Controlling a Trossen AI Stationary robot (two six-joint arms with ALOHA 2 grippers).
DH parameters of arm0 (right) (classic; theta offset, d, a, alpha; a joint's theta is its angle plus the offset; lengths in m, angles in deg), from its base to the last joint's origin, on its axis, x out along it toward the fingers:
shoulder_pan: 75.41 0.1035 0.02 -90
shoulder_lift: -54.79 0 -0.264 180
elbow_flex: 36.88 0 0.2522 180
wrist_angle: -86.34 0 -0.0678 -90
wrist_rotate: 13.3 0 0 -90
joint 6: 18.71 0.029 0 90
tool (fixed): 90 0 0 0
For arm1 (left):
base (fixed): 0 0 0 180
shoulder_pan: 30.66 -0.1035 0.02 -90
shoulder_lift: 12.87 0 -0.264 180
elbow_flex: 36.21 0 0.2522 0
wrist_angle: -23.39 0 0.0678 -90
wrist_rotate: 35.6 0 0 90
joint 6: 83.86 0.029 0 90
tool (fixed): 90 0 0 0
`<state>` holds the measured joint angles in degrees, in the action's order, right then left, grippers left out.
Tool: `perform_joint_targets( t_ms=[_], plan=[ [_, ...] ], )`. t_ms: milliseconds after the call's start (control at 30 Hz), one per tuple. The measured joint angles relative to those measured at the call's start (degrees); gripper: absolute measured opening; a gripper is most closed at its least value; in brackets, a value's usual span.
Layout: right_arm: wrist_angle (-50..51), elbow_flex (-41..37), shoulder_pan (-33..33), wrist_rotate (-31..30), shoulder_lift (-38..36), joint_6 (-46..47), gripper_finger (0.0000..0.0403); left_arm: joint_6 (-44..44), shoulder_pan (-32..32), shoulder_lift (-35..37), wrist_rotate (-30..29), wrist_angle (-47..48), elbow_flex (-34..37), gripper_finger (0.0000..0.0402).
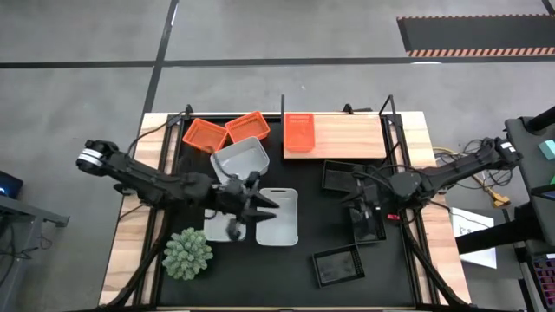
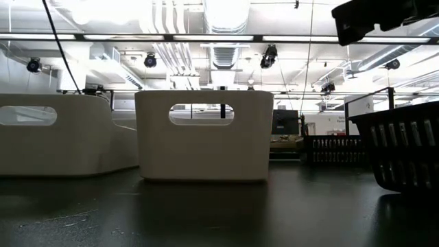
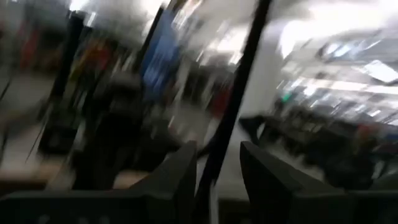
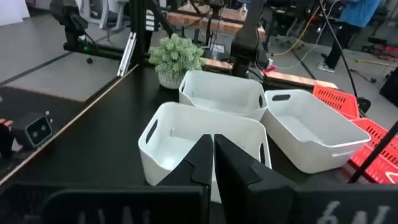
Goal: Stack baskets on shelf by color
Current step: Put the bottom right white bin on the shelf
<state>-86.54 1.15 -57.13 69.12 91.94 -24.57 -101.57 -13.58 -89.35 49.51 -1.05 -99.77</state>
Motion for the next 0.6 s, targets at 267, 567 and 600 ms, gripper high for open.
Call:
perform_joint_targets(
  t_ms=[267,567,600],
  plan=[
    [4.3,-0.1,0.0,0.0,-2.0,-1.3,0.0009,-7.0,4.2,-11.2,-8.5,56.8,-26.4,0.0108],
    [6.0,-0.2,0.0,0.0,-2.1,-3.3,0.0009,-5.9,7.5,-27.8,-2.7,78.5,-43.0,0.0109],
    [6.3,-0.2,0.0,0.0,-2.1,-3.4,0.0009,-6.0,7.6,-29.2,-2.6,79.6,-43.9,0.0109]
  ],
)
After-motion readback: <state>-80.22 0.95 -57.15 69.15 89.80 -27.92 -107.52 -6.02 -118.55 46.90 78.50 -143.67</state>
